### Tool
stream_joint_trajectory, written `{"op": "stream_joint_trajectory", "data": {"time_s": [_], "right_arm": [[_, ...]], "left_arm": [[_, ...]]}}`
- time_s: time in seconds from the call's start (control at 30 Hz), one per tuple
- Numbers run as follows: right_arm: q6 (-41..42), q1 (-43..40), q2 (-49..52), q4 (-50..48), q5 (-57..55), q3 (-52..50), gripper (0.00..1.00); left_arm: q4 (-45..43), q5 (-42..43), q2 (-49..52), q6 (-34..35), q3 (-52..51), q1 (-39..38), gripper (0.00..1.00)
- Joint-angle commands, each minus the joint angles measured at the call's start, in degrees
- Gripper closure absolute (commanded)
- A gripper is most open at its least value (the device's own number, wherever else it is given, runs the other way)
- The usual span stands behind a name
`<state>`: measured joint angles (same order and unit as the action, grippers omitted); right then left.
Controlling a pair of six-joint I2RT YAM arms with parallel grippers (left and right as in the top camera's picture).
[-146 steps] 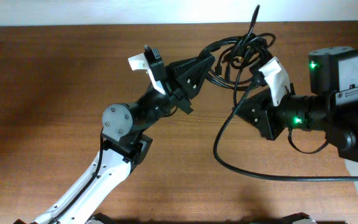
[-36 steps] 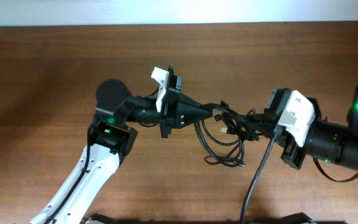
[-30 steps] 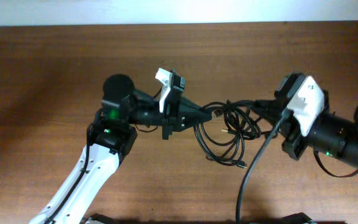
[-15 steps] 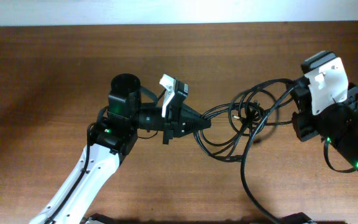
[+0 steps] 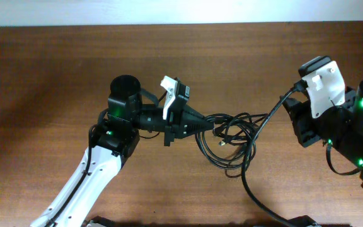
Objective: Untangle cables
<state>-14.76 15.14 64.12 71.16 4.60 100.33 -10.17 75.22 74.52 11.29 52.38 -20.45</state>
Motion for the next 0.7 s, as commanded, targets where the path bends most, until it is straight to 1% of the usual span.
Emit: {"op": "stream_joint_trajectory", "data": {"time_s": [0.0, 0.03, 0.13, 0.17, 0.2, 0.23, 0.33, 0.43, 0.47, 0.53, 0.6, 0.63, 0.67], "right_arm": [[2.1, -0.2, 1.0, 0.9, 1.3, 1.0, 0.6], [3.3, -0.2, 1.0, 1.2, 1.7, 1.0, 0.6], [3.0, -0.2, 1.0, 3.1, 11.1, 1.0, 0.6], [3.0, -0.2, 1.0, 4.2, 16.7, 1.0, 0.59], [3.1, -0.2, 1.0, 5.4, 21.2, 1.0, 0.46], [3.1, -0.2, 1.1, 6.8, 24.9, 1.0, 0.27], [3.1, -0.2, 1.8, 10.1, 29.7, 1.0, 0.24], [3.0, -0.2, 3.1, 10.8, 33.1, 1.0, 0.24], [3.0, -0.1, 4.0, 10.7, 35.2, 1.0, 0.24], [3.0, -0.1, 6.1, 10.7, 35.9, 1.0, 0.24], [2.9, -0.1, 8.3, 10.7, 36.2, 1.0, 0.25], [0.2, -0.1, 9.4, 10.8, 39.0, 1.0, 0.28], [-3.3, -0.1, 10.5, 10.7, 42.8, 1.0, 0.29]], "left_arm": [[-1.4, 1.7, -0.2, -1.1, 0.0, 0.3, 1.0], [-1.6, 1.5, -0.2, -1.1, 0.0, 0.3, 1.0], [-2.3, 1.4, -0.2, -1.2, 0.0, 0.3, 1.0], [-3.2, 0.9, -0.2, -1.1, 0.0, 0.2, 1.0], [-3.2, -0.8, -0.2, -1.1, 0.0, 0.3, 1.0], [-3.2, -3.1, -0.2, -0.6, 0.0, 0.2, 1.0], [-4.6, -8.0, -0.2, 4.9, 0.0, 0.2, 1.0], [-12.7, -9.1, -0.2, 13.0, 0.0, 0.2, 1.0], [-17.1, -9.1, -0.2, 16.4, 0.0, 0.2, 1.0], [-22.0, -9.9, -0.2, 21.3, 0.0, 0.2, 1.0], [-22.6, -10.2, -0.2, 22.1, 0.0, -0.2, 1.0], [-22.5, -10.4, -0.2, 22.2, 0.0, -0.7, 1.0], [-22.6, -11.2, -0.2, 22.1, 0.0, -1.4, 1.0]]}}
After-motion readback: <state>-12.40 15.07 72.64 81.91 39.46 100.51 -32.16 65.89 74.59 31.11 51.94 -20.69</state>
